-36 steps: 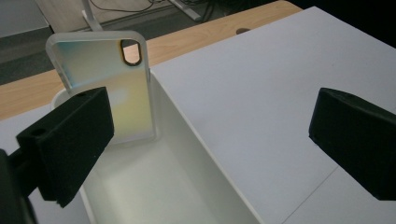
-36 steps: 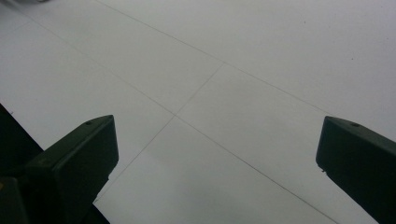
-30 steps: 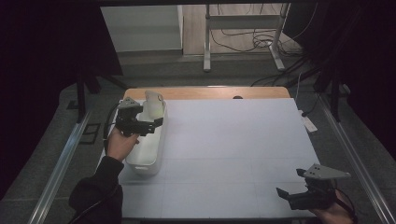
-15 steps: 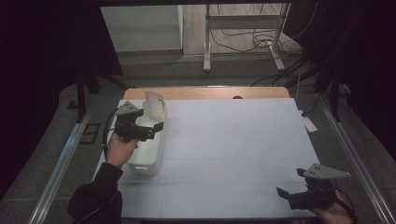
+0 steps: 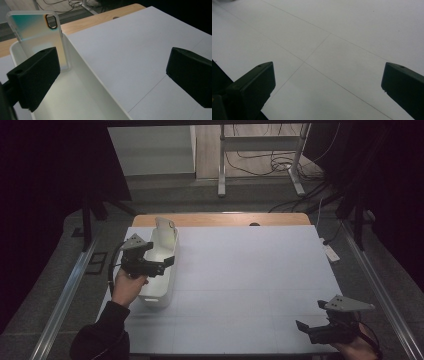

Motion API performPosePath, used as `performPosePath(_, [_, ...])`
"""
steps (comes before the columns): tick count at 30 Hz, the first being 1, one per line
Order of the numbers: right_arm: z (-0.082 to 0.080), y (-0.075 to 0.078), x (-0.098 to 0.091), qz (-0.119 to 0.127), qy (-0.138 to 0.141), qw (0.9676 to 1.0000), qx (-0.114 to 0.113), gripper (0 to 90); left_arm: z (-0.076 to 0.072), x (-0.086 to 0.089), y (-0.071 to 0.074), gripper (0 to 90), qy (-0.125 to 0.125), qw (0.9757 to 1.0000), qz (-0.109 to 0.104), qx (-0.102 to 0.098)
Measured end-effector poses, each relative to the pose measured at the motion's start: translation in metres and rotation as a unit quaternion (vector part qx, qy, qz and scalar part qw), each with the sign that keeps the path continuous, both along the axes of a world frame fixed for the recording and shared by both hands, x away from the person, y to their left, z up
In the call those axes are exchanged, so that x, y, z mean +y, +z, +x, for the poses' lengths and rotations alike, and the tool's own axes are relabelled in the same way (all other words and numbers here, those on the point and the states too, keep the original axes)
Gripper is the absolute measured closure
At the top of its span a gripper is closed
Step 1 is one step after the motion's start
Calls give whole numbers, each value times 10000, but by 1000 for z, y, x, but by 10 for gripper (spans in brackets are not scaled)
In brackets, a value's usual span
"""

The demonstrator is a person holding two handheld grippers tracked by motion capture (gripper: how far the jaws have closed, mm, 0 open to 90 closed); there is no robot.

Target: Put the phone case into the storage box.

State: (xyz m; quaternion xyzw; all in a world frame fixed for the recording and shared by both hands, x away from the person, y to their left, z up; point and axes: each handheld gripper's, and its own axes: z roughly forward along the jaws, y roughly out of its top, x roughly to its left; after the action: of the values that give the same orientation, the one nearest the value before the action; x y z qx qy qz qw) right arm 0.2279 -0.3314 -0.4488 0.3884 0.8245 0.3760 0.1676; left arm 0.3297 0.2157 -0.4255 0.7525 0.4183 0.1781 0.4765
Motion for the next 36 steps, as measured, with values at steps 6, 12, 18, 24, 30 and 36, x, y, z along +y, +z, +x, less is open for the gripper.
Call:
performPosePath(6, [0,0,0,7,-5,10000,-7,0,-5,1,-3,0,-15,10000,41,16])
performPosePath(12, [0,0,0,6,-4,10000,-9,0,-12,0,-6,0,-37,10000,45,39])
performPosePath(18, [0,0,0,4,4,10000,-7,0,-19,0,-8,0,-52,10000,21,57])
performPosePath(24, [0,0,0,0,-18,10000,-12,0,-24,-1,-11,0,-62,9999,25,78])
performPosePath(30, [-1,0,0,-1,-64,10000,-10,0,-28,-2,-11,0,-102,9999,40,66])
performPosePath(36, [-1,0,0,-4,-109,9999,-13,0,-35,-4,-12,0,-123,9999,6,110])
